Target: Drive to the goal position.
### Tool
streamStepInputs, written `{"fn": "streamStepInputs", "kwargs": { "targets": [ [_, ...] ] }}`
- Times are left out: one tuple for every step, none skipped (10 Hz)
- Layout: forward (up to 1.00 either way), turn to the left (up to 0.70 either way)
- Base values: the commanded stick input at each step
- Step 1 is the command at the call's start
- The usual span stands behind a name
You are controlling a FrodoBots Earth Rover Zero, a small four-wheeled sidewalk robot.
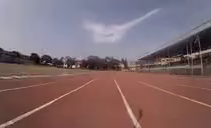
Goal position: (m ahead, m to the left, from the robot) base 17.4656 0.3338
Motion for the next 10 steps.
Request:
{"fn": "streamStepInputs", "kwargs": {
  "targets": [
    [0.7, 0.0],
    [0.7, 0.0],
    [0.7, 0.0],
    [0.7, 0.0],
    [0.7, 0.0],
    [0.7, 0.0],
    [0.7, 0.0],
    [0.7, 0.0],
    [0.7, 0.0],
    [0.7, 0.0]
  ]
}}
